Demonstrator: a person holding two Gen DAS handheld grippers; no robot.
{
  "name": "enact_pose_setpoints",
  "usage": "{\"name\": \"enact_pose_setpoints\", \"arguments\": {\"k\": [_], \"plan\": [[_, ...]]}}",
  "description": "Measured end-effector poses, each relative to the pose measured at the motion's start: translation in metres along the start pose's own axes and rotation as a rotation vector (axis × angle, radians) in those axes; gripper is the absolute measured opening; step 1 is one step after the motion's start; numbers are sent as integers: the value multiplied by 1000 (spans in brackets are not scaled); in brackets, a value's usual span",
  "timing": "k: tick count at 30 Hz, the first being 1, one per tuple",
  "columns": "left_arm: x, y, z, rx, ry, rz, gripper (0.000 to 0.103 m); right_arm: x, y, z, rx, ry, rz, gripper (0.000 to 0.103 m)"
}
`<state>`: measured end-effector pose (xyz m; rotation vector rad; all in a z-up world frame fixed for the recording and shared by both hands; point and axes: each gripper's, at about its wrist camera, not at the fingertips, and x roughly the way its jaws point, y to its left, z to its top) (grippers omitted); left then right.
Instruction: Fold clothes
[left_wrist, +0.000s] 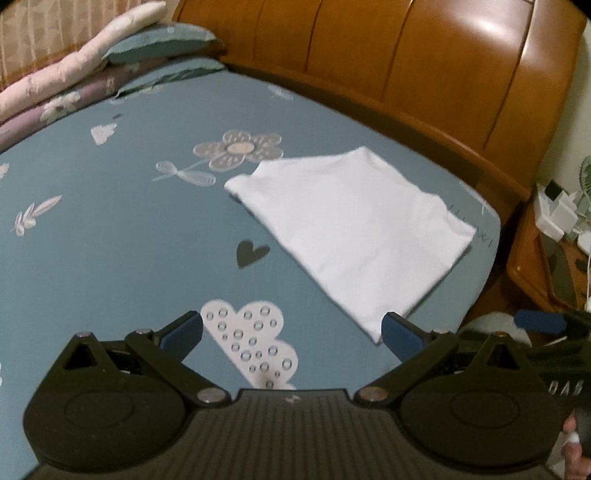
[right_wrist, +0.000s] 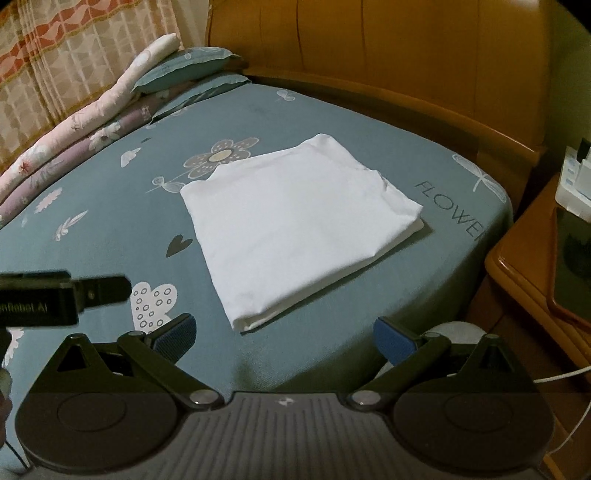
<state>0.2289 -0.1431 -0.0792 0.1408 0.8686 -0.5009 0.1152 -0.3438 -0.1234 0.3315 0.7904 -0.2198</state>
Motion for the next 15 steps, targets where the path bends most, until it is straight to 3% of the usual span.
{"name": "enact_pose_setpoints", "arguments": {"k": [8,15], "plan": [[3,1,-4,3,71,32,102,11,5,6,-5,26,-27,103],[5,0,-3,4,86,38,102,15,9,6,-20,37,-32,103]]}}
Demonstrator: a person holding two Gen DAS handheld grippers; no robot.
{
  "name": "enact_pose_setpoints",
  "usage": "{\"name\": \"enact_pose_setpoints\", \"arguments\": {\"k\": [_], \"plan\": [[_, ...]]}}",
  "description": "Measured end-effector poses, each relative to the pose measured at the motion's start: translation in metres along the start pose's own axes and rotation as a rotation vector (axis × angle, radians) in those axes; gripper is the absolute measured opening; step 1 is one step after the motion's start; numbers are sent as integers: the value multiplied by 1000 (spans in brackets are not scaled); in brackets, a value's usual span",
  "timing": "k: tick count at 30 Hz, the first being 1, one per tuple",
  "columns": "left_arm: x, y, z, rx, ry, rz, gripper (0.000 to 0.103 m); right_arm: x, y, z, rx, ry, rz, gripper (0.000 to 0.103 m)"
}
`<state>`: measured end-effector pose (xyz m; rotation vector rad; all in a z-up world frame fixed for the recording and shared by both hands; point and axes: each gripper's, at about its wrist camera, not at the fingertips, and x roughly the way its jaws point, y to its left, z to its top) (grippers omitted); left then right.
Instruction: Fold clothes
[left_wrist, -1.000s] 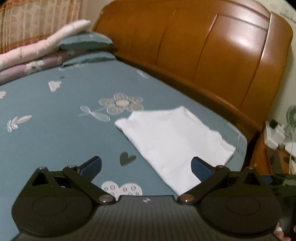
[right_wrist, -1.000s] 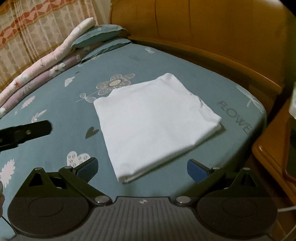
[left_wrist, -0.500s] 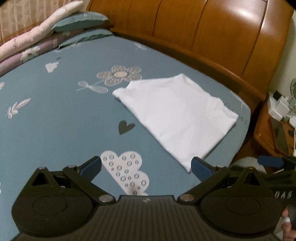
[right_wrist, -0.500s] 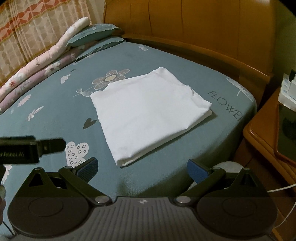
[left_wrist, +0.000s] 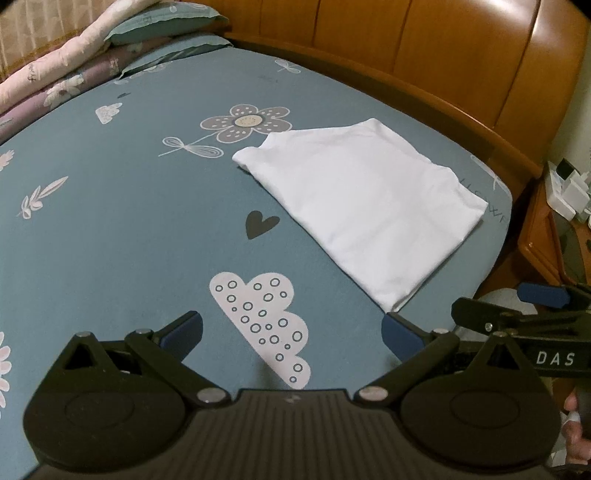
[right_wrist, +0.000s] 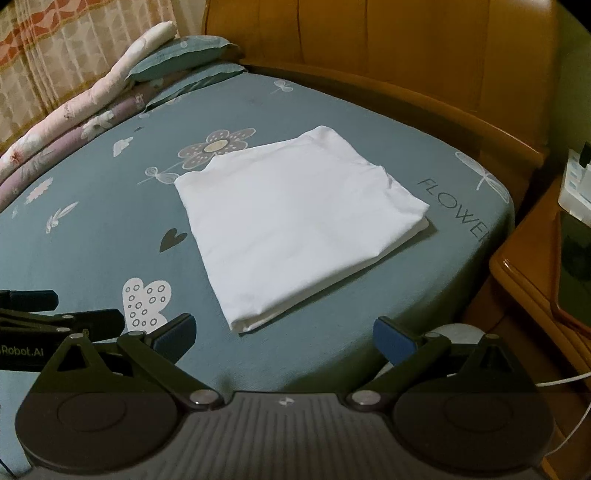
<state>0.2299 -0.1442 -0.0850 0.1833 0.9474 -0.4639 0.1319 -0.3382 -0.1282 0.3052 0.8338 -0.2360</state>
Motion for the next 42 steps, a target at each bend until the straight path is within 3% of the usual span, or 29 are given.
{"name": "enact_pose_setpoints", "arguments": {"k": [42], "plan": [[-3,-6,4,25,5,34,102,-7,-2,2,-4,-10,-14,103]]}}
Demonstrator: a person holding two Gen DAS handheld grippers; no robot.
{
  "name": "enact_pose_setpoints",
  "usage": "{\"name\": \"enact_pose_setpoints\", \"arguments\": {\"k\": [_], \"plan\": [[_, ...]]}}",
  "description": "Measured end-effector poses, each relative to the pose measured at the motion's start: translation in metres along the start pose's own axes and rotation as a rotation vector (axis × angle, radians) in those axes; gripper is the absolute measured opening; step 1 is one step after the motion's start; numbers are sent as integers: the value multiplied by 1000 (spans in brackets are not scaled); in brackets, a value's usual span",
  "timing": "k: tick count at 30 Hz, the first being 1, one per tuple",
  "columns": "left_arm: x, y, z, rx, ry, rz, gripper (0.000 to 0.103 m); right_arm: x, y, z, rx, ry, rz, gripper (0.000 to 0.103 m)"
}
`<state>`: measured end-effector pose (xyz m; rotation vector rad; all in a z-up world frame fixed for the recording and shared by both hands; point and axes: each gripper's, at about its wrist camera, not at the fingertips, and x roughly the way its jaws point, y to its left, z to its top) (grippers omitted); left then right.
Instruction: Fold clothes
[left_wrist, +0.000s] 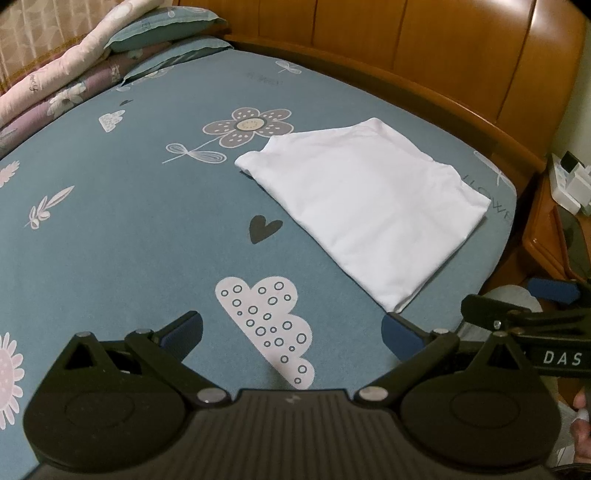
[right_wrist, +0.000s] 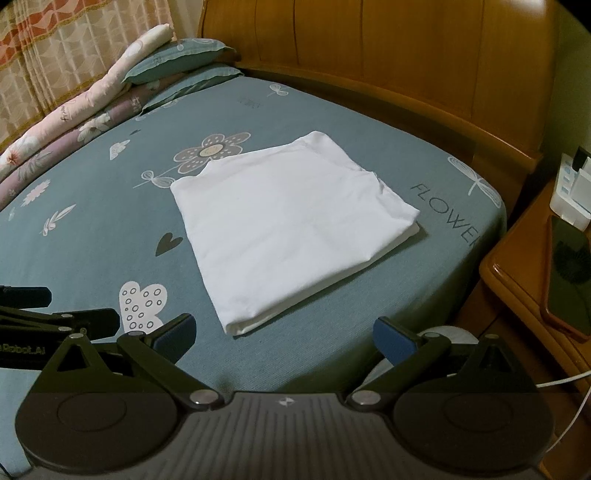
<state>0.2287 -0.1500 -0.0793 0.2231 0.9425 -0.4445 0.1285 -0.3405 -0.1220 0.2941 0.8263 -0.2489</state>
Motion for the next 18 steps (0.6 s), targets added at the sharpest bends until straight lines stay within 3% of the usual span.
{"name": "enact_pose_setpoints", "arguments": {"k": [18], "plan": [[3,0,1,2,7,7,102,1,0,0,1,1,0,103]]}}
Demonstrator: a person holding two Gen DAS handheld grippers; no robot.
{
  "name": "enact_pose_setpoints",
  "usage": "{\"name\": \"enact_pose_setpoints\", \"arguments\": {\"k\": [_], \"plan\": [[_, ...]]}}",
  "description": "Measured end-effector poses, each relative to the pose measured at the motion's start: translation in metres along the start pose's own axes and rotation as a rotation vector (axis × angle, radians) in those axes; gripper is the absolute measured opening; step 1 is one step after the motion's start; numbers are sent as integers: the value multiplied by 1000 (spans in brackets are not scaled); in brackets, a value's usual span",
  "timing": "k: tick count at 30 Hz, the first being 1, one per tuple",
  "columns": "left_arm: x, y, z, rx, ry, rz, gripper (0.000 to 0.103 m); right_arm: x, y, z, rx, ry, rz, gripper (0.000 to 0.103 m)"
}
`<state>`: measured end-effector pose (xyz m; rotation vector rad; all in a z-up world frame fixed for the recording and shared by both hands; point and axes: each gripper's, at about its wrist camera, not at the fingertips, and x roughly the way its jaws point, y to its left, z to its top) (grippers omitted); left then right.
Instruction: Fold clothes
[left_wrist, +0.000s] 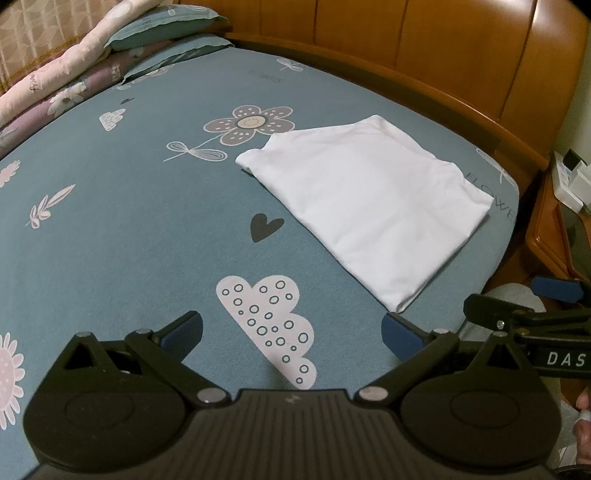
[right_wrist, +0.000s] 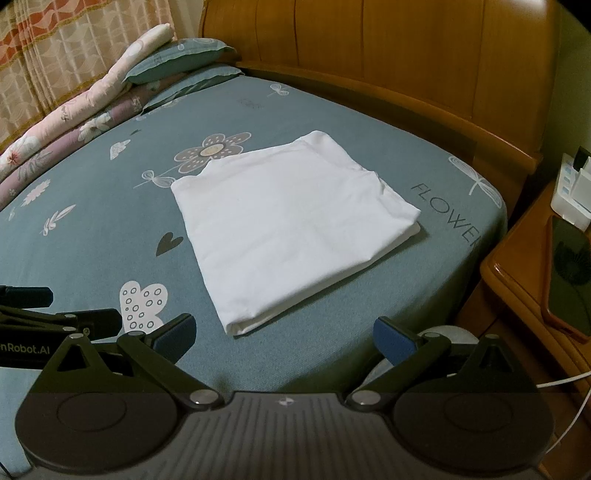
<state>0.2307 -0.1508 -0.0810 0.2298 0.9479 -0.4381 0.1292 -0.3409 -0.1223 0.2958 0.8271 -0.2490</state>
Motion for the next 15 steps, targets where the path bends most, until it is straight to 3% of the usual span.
{"name": "enact_pose_setpoints", "arguments": {"k": [15], "plan": [[-2,-1,-1,9,-16,8,102,1,0,-1,1,2,-3,103]]}}
